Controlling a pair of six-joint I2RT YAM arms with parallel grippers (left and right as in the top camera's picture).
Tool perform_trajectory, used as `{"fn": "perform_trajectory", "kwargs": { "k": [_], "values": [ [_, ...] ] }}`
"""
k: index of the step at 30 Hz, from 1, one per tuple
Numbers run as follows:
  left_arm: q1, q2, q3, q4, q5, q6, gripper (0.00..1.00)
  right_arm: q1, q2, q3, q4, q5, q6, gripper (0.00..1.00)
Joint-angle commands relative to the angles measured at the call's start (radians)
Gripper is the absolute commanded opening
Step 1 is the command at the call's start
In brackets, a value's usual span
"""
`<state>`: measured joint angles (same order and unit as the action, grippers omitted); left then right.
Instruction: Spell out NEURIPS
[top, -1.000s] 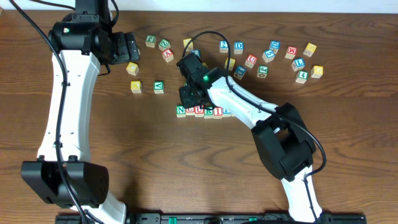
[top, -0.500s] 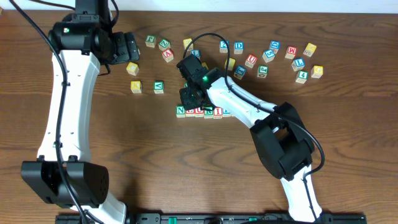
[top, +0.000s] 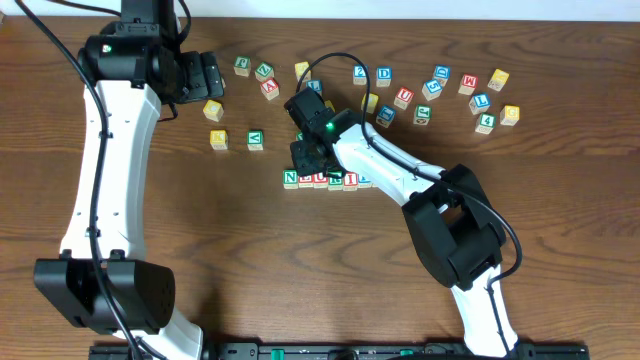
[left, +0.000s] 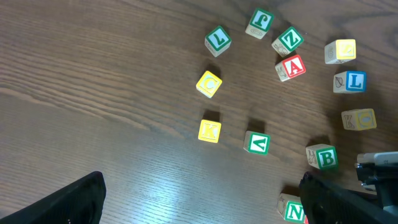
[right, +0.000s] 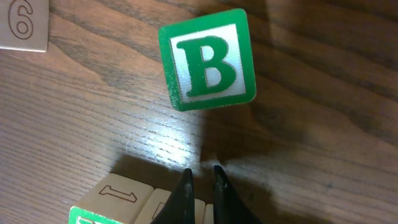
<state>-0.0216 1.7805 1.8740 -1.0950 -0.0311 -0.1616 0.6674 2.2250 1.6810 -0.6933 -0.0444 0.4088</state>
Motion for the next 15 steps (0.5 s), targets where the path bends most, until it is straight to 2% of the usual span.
{"fn": "perform_trajectory", "kwargs": {
  "k": [1,15],
  "values": [
    [0.003,0.013,-0.006,-0.003,0.000,-0.016,0.98,-0.004,0.016,-0.002,-0.008,0.016,0.018,0.06],
    [0.003,0.013,-0.006,-0.002,0.000,-0.016,0.98,-0.004,0.016,-0.002,-0.044,0.016,0.026,0.05]
  ]
}}
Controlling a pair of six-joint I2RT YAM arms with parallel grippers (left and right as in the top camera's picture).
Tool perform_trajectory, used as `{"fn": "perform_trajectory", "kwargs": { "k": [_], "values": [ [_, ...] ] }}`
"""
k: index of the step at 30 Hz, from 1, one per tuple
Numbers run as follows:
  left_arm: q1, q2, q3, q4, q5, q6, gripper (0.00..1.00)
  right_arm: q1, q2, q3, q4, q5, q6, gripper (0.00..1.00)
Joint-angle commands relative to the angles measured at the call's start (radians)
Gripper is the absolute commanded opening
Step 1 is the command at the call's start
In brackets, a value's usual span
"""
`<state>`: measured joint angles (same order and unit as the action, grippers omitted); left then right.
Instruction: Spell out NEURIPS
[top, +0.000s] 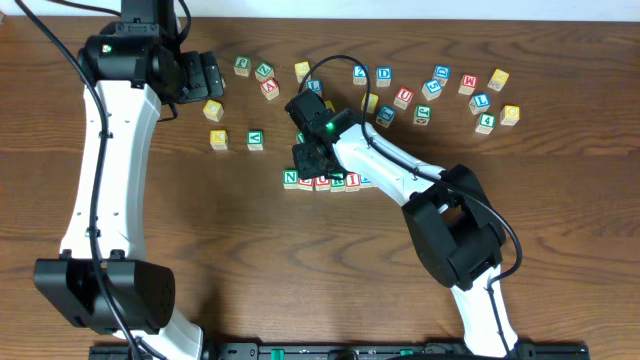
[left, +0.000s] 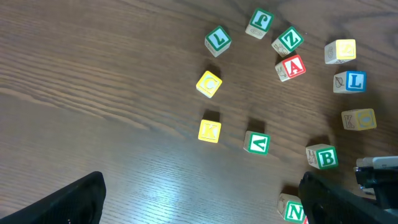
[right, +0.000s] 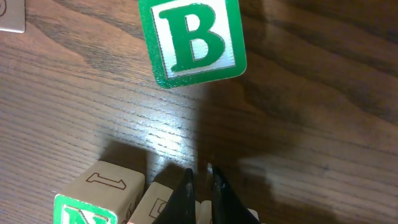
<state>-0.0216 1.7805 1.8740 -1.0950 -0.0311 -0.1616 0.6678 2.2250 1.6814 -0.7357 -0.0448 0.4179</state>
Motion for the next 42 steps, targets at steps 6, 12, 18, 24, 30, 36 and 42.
{"fn": "perform_trajectory", "kwargs": {
  "k": [6,12,18,24,30,36,42],
  "values": [
    [0.003,0.013,-0.006,-0.003,0.000,-0.016,0.98,-0.005,0.016,-0.002,0.011,0.030,0.015,0.06],
    [0.003,0.013,-0.006,-0.003,0.000,-0.016,0.98,-0.016,0.016,-0.002,0.028,0.053,0.015,0.06],
    [0.003,0.013,-0.006,-0.003,0.000,-0.016,0.98,-0.019,0.016,-0.002,-0.008,0.053,0.031,0.04],
    [0.003,0.013,-0.006,-0.003,0.000,-0.016,0.98,-0.018,0.016,-0.002,-0.018,0.038,0.031,0.01],
    [0.003,0.013,-0.006,-0.003,0.000,-0.016,0.98,-0.018,0.016,-0.002,-0.035,0.031,0.031,0.01],
    [0.003,0.013,-0.006,-0.003,0.000,-0.016,0.98,-0.018,0.016,-0.002,-0.043,0.031,0.031,0.01],
    [0.003,0.013,-0.006,-0.003,0.000,-0.016,0.98,-0.018,0.016,-0.002,-0.046,0.031,0.031,0.01]
  ]
}}
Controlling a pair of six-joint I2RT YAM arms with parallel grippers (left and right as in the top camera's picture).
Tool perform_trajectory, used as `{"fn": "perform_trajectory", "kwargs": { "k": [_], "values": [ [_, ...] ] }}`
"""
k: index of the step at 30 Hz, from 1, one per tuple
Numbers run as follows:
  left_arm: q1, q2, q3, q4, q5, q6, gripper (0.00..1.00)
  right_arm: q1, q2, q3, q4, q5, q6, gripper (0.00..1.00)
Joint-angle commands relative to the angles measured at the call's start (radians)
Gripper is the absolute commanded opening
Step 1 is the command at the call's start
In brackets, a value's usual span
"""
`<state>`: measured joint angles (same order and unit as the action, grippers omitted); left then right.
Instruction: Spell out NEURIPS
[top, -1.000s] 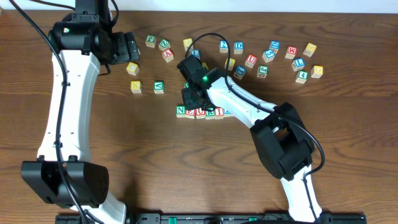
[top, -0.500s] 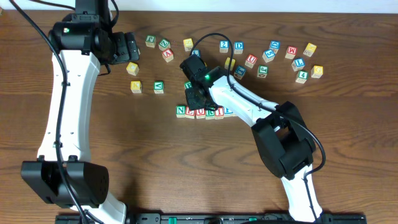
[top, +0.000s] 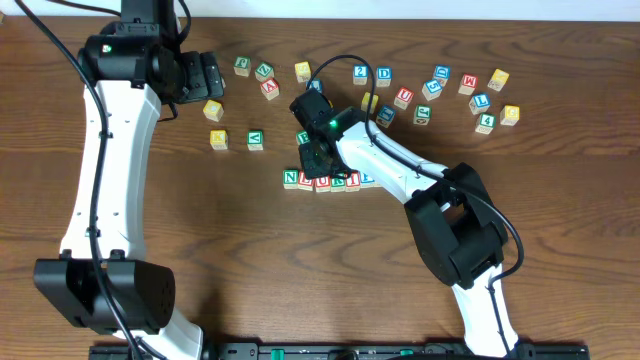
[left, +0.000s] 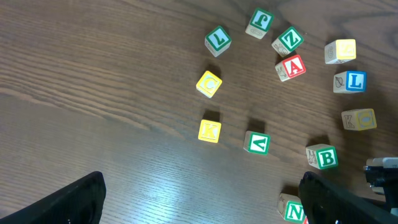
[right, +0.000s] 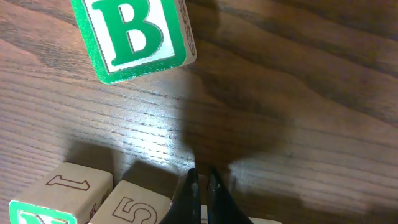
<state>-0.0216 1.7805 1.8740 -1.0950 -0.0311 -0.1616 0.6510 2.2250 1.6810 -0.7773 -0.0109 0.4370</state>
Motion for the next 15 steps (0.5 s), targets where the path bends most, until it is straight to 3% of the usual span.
{"fn": "perform_trajectory", "kwargs": {
  "k": [1,15],
  "values": [
    [0.003,0.013,-0.006,-0.003,0.000,-0.016,0.98,-0.002,0.016,-0.002,-0.005,-0.003,0.011,0.01],
    [0.003,0.013,-0.006,0.001,0.000,-0.016,0.98,-0.008,0.013,0.026,0.053,-0.003,-0.043,0.05]
  ]
}}
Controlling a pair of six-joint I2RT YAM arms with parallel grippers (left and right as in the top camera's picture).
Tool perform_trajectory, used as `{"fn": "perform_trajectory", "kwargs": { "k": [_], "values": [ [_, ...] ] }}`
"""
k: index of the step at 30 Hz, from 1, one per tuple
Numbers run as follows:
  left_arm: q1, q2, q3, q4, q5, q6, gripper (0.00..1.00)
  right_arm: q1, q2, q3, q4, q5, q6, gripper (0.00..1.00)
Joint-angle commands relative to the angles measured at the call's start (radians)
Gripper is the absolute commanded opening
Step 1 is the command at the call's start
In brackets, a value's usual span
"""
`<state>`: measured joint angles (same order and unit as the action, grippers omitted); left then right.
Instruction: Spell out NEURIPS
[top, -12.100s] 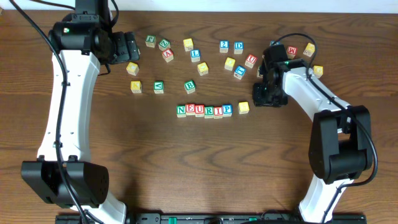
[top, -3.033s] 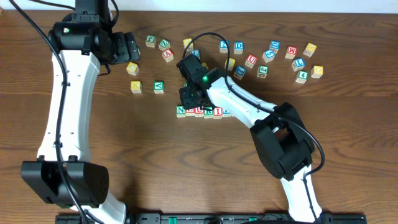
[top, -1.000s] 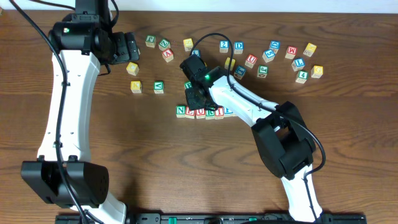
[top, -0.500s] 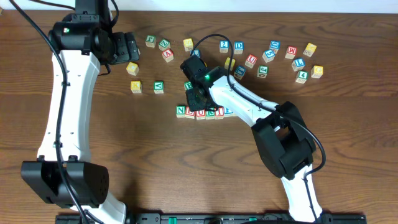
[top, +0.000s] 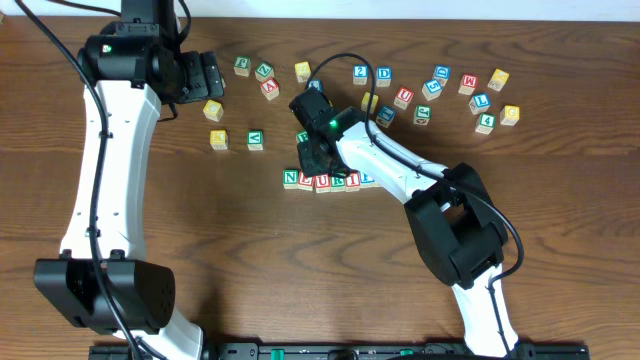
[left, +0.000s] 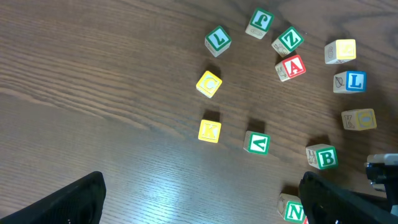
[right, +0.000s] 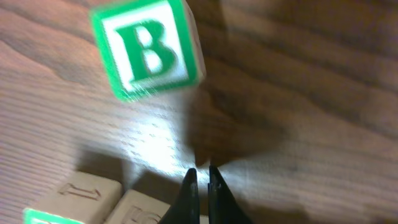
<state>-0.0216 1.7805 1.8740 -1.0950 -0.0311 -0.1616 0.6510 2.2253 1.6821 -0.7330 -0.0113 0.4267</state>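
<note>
A row of letter blocks (top: 340, 181) starting with a green N (top: 291, 179) lies mid-table. My right gripper (right: 202, 172) is shut on nothing, its tips low over the wood just behind that row. In front of it stands a green B block (right: 147, 57), and two of the row's pale blocks (right: 93, 194) show at the lower left. My left gripper (left: 202, 205) hangs open, high over the table's left, with its dark fingers (left: 69, 200) spread wide. The N block (left: 293, 210) is at the lower right of its view.
Loose blocks lie behind the row: green V (top: 255, 139), yellow K (top: 218, 138), red A (top: 270, 88), and several more towards the back right (top: 440, 95). In the left wrist view are the yellow C (left: 209, 83), K (left: 209, 130) and V (left: 257, 142).
My right gripper has shifted slightly away from the row and towards the B block, which now sits lower in the blurred right wrist view. It is still shut. The left arm has not moved.
My right gripper was shut and low behind the row, with the B block straight ahead. At each later moment the B block lay further left in its view, so the gripper had moved rightwards along the row. The left gripper stayed open and still.
</note>
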Motion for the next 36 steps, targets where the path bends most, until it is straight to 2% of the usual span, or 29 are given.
{"fn": "perform_trajectory", "kwargs": {
  "k": [1,16,36],
  "values": [
    [0.003,0.013,-0.006,0.001,0.000,-0.016,0.98,-0.008,0.013,0.032,0.011,-0.004,-0.037,0.05],
    [0.003,0.013,-0.006,0.001,0.000,-0.016,0.98,0.048,0.019,0.036,0.033,-0.036,-0.043,0.07],
    [0.003,0.013,-0.006,0.001,0.000,-0.016,0.98,0.058,0.019,0.035,-0.004,-0.037,-0.152,0.03]
  ]
}}
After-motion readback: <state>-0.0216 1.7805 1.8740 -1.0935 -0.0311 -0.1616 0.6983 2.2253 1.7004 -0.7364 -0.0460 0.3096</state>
